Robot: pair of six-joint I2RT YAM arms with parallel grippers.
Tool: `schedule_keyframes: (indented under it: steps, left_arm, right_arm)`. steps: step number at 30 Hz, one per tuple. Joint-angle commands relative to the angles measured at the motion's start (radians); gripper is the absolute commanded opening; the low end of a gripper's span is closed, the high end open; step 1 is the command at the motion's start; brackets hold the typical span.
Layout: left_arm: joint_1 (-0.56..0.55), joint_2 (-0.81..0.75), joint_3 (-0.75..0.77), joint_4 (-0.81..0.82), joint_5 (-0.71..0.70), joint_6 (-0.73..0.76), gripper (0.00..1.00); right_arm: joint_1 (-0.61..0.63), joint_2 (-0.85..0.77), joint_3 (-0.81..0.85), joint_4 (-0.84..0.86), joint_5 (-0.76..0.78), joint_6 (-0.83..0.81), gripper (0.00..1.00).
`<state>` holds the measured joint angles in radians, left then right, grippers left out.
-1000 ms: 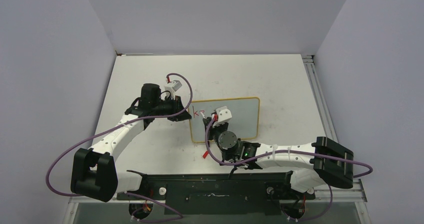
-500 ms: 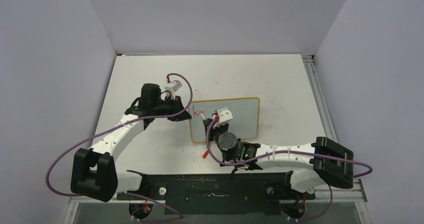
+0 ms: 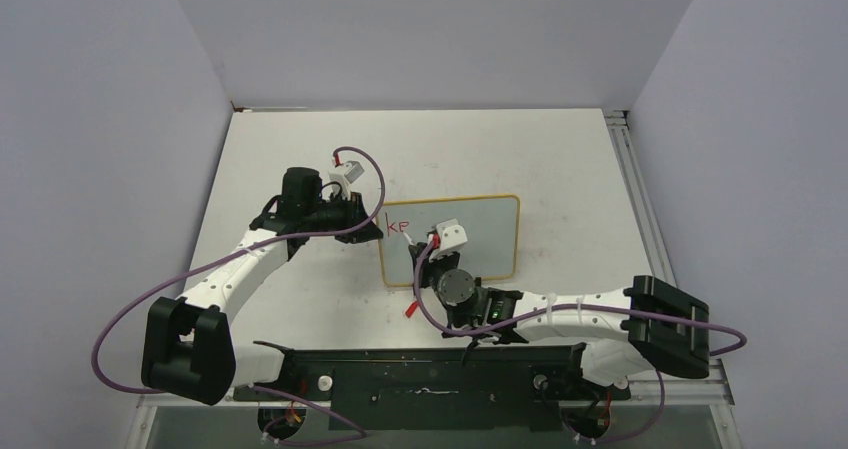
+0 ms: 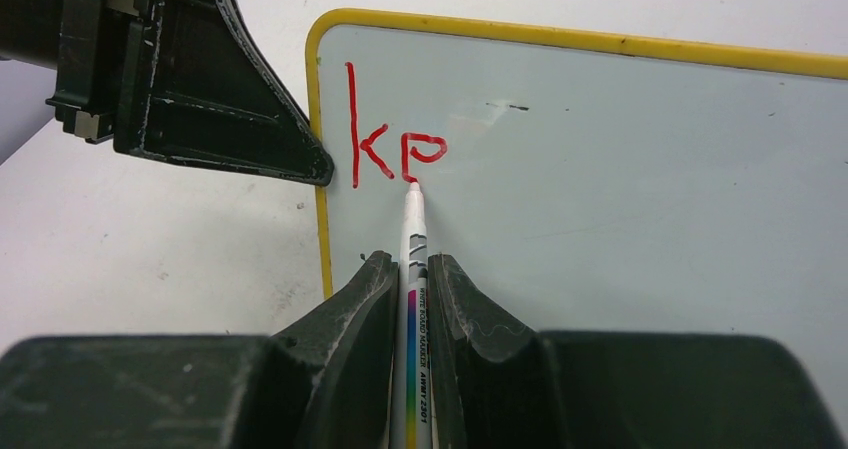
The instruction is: Write a sentence on the whiteboard
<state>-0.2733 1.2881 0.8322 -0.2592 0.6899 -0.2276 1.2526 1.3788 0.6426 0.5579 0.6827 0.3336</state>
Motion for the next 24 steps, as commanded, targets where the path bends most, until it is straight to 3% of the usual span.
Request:
schedule_keyframes:
  steps: [1, 24]
  left_arm:
    - [-0.007, -0.035, 0.035, 0.011, 0.024, -0.007, 0.0]
    - [-0.008, -0.037, 0.031, 0.01, 0.019, -0.006, 0.0]
  right_arm:
    - [0.002, -0.045, -0.014, -0.011, 0.061, 0.006, 0.05]
    - [0.019, -0.166, -0.015, -0.047, 0.03, -0.043, 0.05]
